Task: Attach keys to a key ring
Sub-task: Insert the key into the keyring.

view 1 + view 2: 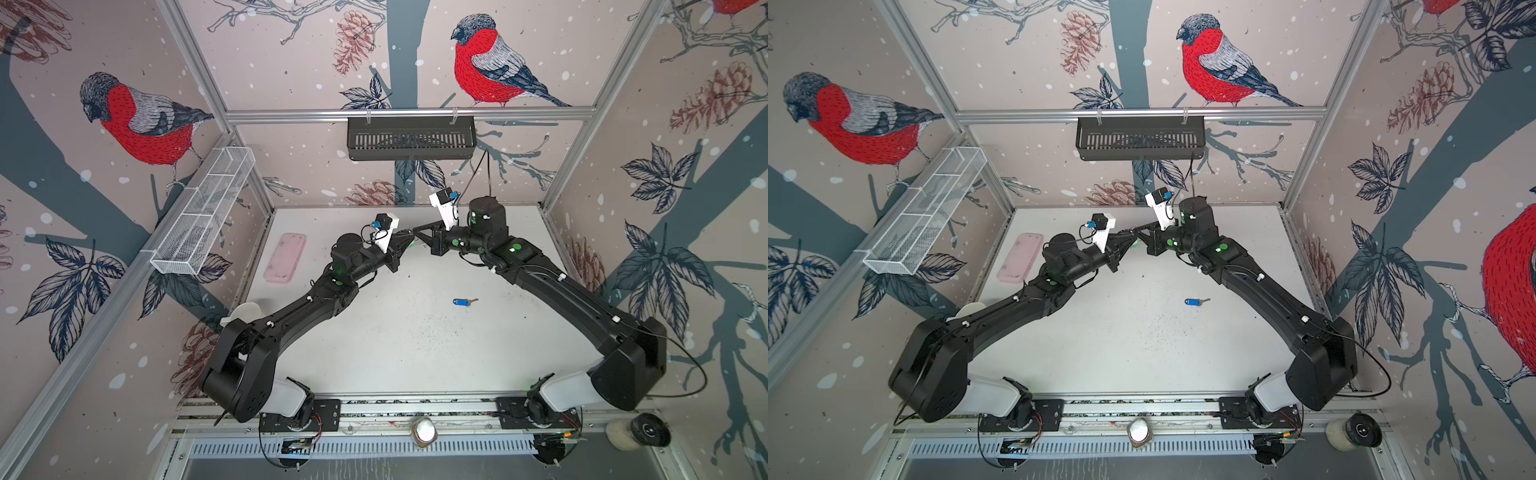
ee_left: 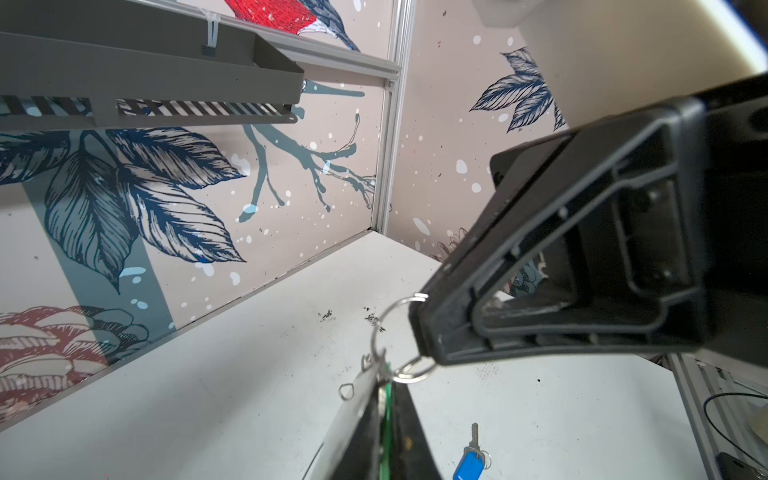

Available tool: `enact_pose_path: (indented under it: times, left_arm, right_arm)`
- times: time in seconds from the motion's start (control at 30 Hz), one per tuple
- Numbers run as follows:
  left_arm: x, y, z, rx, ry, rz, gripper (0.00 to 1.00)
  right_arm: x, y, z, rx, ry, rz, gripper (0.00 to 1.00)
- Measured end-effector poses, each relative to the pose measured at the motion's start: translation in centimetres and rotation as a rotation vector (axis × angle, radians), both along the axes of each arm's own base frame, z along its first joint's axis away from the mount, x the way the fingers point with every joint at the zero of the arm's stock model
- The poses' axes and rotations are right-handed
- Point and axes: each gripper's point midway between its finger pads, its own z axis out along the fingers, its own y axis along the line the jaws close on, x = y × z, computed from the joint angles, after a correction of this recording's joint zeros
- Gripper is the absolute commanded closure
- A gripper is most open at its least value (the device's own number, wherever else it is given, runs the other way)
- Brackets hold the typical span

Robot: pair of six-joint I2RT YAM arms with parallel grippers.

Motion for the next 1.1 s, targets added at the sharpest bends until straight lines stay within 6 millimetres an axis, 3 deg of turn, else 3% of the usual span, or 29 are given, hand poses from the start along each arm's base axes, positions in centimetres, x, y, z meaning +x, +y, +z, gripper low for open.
enact_pose_path:
  times: [0.5, 1.1]
  left_arm:
    - [0.1, 0.6, -0.2, 0.063, -0.01, 0.041, 1.0]
    - [-0.8, 1.7, -0.9, 0.122, -0.035, 0.065, 1.0]
  right_arm:
    - [-0.5, -0.1, -0.6, -0.054, 0.013, 0.033, 1.0]
    - [-1.3, 1.2, -2.9, -0.136, 0.072, 0.103, 1.0]
